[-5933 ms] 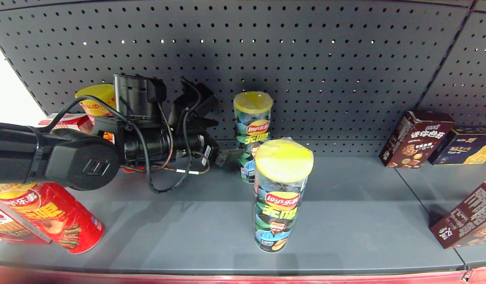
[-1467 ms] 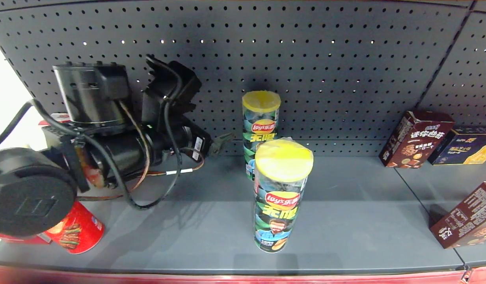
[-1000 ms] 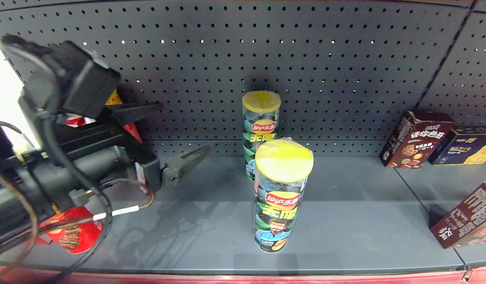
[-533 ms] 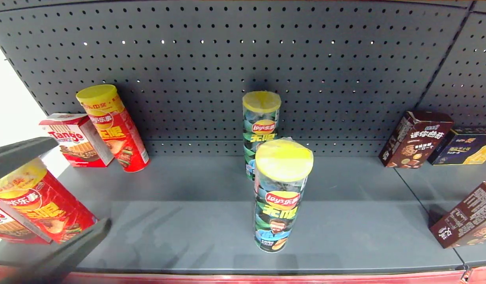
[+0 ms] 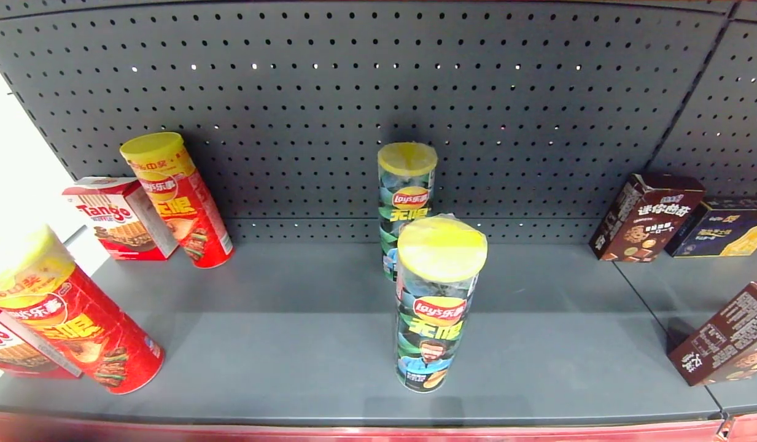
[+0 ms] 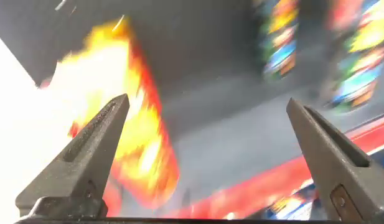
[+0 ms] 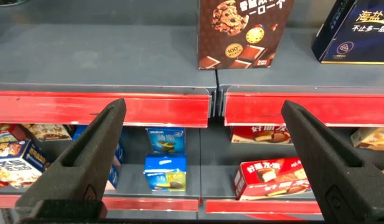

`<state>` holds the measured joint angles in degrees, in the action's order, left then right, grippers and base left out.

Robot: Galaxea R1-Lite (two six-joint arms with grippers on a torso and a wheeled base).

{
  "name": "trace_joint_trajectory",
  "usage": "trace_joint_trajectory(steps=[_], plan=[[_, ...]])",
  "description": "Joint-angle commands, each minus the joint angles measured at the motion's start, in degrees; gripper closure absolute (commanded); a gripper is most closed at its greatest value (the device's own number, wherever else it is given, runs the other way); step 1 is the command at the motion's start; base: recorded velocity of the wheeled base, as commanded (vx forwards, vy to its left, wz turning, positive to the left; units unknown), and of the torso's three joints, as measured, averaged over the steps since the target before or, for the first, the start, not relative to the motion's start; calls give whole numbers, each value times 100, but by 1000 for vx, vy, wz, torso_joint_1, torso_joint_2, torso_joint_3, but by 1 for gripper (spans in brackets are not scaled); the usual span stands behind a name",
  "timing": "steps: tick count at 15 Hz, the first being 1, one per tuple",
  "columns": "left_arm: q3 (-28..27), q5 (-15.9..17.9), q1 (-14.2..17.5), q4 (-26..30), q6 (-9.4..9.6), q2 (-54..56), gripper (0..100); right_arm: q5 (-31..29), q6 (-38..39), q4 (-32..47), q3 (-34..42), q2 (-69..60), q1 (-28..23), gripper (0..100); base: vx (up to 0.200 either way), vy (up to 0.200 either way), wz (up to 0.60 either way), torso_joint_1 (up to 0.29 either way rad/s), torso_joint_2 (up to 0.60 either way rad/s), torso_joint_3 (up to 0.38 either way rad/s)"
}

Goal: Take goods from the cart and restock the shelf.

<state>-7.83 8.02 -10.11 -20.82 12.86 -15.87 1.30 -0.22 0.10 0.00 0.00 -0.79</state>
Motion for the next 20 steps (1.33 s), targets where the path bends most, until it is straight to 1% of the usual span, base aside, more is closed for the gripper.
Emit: trace_joint_trajectory(steps=[1, 2, 4, 6, 7, 10, 11, 12, 13, 14, 17, 18, 20], plan=[[783, 305, 1028, 245, -284, 1324, 0, 1, -4, -1, 0, 0, 0, 0, 0, 0, 0, 0, 0, 0], [783, 305, 1028, 667, -372, 1587, 0, 1, -4, -1, 0, 0, 0, 0, 0, 0, 0, 0, 0, 0], [783, 305, 1019, 1063, -363, 1587, 0, 1, -4, -1, 0, 0, 0, 0, 0, 0, 0, 0, 0, 0], [783, 288, 1019, 1722, -407, 1587, 0, 1, -4, -1, 0, 0, 0, 0, 0, 0, 0, 0, 0, 0], [783, 288, 1019, 1731, -425, 1587, 0, 1, -4, -1, 0, 0, 0, 0, 0, 0, 0, 0, 0, 0], [783, 288, 1019, 1731, -557, 1587, 0, 1, -4, -1, 0, 0, 0, 0, 0, 0, 0, 0, 0, 0], [783, 393, 1019, 1731, -592, 1587, 0, 1, -4, -1, 0, 0, 0, 0, 0, 0, 0, 0, 0, 0], [783, 367, 1019, 1766, -583, 1587, 0, 1, -4, -1, 0, 0, 0, 0, 0, 0, 0, 0, 0, 0], [783, -345, 1028, 2056, -521, 1587, 0, 1, -4, -1, 0, 0, 0, 0, 0, 0, 0, 0, 0, 0], [783, -723, 1028, 2152, -697, 1587, 0, 1, -4, -1, 0, 0, 0, 0, 0, 0, 0, 0, 0, 0], [783, -477, 1011, 2109, -829, 1587, 0, 1, -4, -1, 0, 0, 0, 0, 0, 0, 0, 0, 0, 0], [783, -248, 1011, 2100, -1031, 1587, 0, 1, -4, -1, 0, 0, 0, 0, 0, 0, 0, 0, 0, 0], [783, -240, 1019, 2100, -1031, 1587, 0, 1, -4, 17, 0, 0, 0, 0, 0, 0, 0, 0, 0, 0]])
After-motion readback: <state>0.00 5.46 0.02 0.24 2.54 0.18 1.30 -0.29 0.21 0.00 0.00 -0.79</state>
